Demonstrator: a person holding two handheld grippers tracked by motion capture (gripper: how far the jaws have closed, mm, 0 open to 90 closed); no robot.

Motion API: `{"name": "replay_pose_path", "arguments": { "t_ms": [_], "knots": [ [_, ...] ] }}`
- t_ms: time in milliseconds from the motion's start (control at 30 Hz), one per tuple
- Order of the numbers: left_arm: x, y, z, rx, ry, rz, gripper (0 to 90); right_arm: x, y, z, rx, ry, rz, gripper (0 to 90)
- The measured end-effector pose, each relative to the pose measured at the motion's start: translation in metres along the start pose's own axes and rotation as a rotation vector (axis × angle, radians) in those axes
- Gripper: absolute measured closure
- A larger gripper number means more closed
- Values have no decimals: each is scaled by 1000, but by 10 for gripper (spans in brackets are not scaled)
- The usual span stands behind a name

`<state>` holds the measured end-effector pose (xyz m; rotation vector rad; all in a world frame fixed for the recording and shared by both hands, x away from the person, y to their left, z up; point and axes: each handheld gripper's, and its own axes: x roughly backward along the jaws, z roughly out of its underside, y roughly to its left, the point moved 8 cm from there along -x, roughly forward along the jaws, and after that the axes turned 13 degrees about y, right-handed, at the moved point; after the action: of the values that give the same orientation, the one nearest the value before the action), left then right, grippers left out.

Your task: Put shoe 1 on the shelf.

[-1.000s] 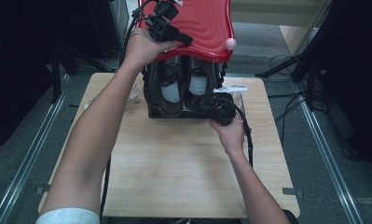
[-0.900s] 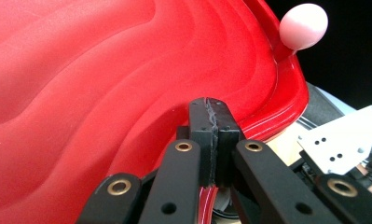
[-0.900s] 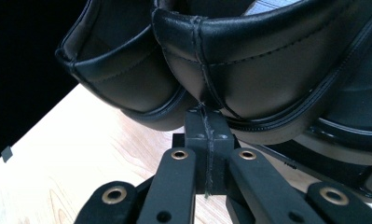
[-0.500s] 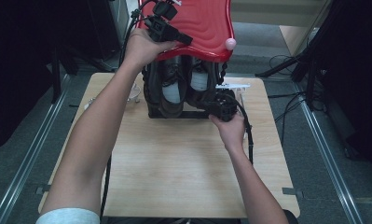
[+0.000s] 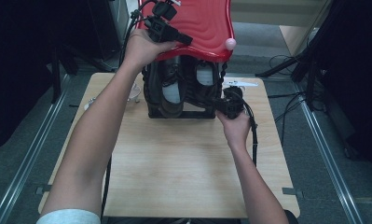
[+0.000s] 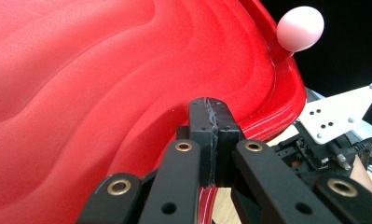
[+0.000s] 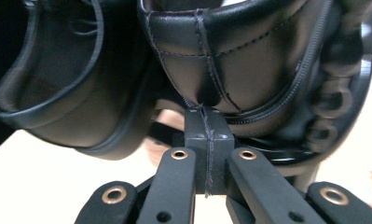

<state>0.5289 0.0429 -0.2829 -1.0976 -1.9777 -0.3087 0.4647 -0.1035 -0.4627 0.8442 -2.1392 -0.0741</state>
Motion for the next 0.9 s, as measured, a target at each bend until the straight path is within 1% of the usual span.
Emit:
{"name": "replay_pose_path", "arguments": {
  "t_ms": [67,100,167,200,233,267,333,400,533,600,667,700,733,800,833,867,900],
  "knots": [
    [0,0,0,1,-1,2,900,-2,-4,2,6,14,28,900],
    [0,0,0,1,-2,2,900,-5,-7,5,-9,22,29,900],
    [0,0,0,2,-2,3,900,-6,-8,7,-9,30,36,900],
    [0,0,1,1,1,4,900,-6,-7,9,-1,20,18,900],
    [0,0,1,-1,-1,3,900,-4,-6,11,-13,18,-4,900],
    [0,0,1,-1,0,3,900,-2,-3,15,-10,25,-20,900],
    [0,0,1,-2,-1,4,900,-1,-2,15,-10,26,-24,900],
    [0,0,0,-4,1,6,900,1,3,17,5,19,-30,900],
    [0,1,0,3,0,12,900,2,13,21,15,28,-54,852],
    [0,1,0,4,1,15,900,3,17,23,17,26,-69,796],
    [0,1,0,5,0,18,900,3,20,24,19,26,-86,697],
    [0,1,0,2,3,20,900,3,23,25,14,27,-113,628],
    [0,1,0,3,3,20,900,3,25,26,17,29,-120,603],
    [0,1,0,5,2,21,900,2,29,28,36,42,-116,562],
    [0,1,0,5,1,20,900,2,31,29,49,48,-117,550],
    [0,1,0,6,1,21,900,2,31,29,49,48,-117,550],
    [0,1,0,6,1,21,900,0,36,30,70,58,-119,533]
  ]
}}
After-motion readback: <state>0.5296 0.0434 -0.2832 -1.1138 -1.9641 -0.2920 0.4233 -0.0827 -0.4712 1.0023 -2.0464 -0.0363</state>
